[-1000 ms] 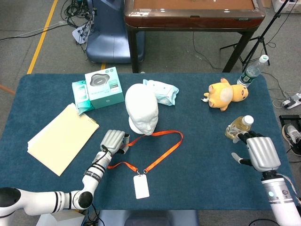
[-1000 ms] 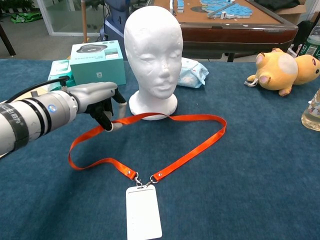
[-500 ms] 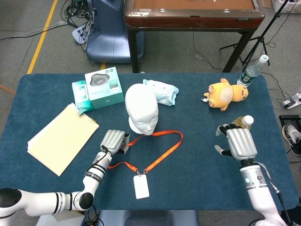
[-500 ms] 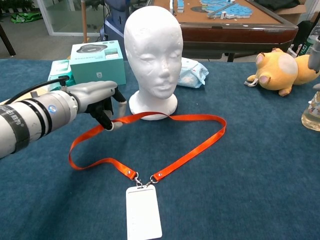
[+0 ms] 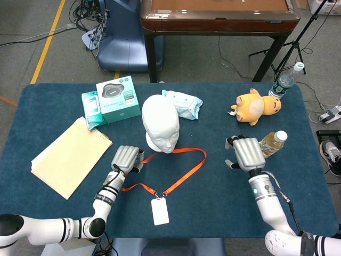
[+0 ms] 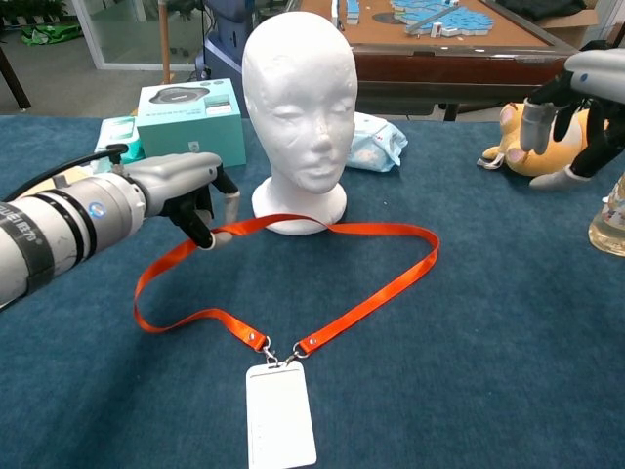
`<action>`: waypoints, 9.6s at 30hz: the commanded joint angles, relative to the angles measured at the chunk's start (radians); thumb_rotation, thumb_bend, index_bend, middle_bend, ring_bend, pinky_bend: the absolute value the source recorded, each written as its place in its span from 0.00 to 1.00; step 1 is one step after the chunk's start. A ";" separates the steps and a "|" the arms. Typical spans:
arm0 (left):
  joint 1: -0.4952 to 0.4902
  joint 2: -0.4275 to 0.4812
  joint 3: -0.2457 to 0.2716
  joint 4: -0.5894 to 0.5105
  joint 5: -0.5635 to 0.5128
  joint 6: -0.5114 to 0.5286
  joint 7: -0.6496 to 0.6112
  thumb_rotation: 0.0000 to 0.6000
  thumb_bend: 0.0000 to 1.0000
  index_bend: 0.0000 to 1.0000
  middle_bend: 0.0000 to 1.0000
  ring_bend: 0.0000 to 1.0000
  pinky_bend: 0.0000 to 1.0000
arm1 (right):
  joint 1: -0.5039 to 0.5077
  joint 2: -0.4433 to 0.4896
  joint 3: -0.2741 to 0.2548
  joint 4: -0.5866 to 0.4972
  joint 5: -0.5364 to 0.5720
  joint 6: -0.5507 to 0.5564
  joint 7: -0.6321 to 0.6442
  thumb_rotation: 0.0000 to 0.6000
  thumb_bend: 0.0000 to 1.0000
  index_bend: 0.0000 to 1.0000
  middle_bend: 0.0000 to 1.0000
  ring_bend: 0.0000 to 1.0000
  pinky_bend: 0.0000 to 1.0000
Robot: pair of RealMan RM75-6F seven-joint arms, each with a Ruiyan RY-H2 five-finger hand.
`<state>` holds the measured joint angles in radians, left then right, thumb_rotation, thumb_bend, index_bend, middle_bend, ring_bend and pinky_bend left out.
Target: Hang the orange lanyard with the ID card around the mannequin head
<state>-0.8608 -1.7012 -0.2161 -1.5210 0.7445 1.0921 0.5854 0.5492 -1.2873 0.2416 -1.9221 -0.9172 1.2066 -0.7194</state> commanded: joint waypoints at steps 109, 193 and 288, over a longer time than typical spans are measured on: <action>0.050 0.000 0.002 0.033 0.007 -0.025 -0.010 1.00 0.36 0.62 1.00 1.00 1.00 | 0.490 -0.598 0.090 0.745 0.516 -0.137 -0.433 1.00 0.23 0.61 0.96 0.81 0.79; 0.065 0.011 0.006 0.046 0.011 -0.040 -0.029 1.00 0.36 0.62 1.00 1.00 1.00 | 0.562 -0.662 0.108 0.870 0.629 -0.168 -0.526 1.00 0.45 0.53 0.93 0.81 0.81; -0.284 0.374 -0.278 -0.197 -0.308 0.057 0.060 1.00 0.36 0.62 1.00 1.00 1.00 | 0.612 -0.011 0.227 0.136 0.655 0.094 -0.140 1.00 0.45 0.53 0.94 0.81 0.82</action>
<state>-1.1290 -1.3136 -0.4951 -1.7418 0.4513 1.1615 0.6430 1.1501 -1.2842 0.4672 -1.8043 -0.2713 1.3016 -0.8544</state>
